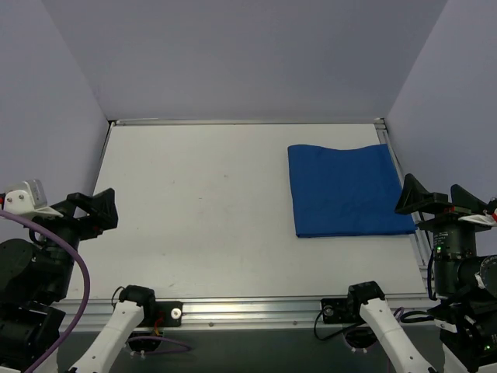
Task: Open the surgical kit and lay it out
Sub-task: Move the surgical kit at the center of the board.
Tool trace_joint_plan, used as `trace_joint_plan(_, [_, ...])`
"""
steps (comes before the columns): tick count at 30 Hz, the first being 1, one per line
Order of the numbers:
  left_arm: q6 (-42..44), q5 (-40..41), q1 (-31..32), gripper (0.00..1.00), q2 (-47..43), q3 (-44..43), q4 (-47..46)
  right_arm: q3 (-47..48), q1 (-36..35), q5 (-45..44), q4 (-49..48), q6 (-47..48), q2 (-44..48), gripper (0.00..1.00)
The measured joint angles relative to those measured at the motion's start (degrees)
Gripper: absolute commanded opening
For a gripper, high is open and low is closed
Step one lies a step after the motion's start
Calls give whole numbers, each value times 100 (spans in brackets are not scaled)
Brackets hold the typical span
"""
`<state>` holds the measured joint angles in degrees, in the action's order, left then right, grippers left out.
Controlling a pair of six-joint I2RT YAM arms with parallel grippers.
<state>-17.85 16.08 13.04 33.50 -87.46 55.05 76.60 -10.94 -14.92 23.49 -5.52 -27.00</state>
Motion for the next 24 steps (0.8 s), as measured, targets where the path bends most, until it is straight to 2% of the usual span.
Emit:
trace_joint_plan(8, [-144, -142, 0, 94, 98, 17, 133, -4, 0, -2, 46, -201, -107, 100])
trace_joint_plan(14, [-461, -369, 0, 94, 452, 175, 205, -87, 0, -7, 175, -625, -595, 100])
trace_joint_plan(24, [-1403, -1650, 0, 94, 2234, 866, 85, -691, 0, 166, 382, -1582, -2031, 100])
